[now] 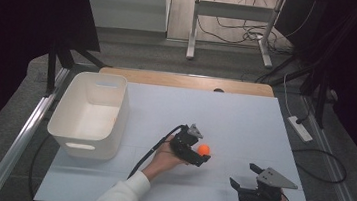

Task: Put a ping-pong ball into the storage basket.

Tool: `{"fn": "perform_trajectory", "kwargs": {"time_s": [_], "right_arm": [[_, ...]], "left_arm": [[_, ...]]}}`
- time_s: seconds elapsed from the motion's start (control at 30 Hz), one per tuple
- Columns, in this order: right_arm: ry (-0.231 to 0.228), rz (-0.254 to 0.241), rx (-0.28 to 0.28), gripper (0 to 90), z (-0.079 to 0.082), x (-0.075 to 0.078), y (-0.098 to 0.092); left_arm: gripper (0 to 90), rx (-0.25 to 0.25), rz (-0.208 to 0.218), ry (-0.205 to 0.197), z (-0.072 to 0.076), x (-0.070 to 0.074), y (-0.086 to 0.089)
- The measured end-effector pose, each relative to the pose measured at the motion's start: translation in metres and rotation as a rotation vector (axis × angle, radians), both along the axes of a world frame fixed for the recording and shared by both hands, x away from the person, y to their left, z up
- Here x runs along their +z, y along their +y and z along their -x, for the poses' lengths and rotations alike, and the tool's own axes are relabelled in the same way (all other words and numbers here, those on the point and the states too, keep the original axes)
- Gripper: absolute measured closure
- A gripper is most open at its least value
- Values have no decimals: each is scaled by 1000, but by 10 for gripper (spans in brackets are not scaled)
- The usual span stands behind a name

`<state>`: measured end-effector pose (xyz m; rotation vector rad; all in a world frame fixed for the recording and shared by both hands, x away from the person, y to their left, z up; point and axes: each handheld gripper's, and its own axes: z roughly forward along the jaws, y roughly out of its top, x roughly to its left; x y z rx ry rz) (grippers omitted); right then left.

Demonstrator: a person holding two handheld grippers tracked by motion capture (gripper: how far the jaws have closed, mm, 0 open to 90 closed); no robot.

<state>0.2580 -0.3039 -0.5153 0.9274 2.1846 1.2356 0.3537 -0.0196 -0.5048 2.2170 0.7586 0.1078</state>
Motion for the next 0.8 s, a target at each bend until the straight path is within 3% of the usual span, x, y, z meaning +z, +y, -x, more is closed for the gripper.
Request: {"fn": "perform_trajectory", "kwargs": {"time_s": [0.3, 0.8], "right_arm": [[-1, -4, 0, 112, 0, 0, -1], [0, 1, -4, 112, 1, 0, -2]], "left_arm": [[171, 2, -9, 11, -5, -7, -9], [167, -6, -63, 20, -10, -14, -19]]}}
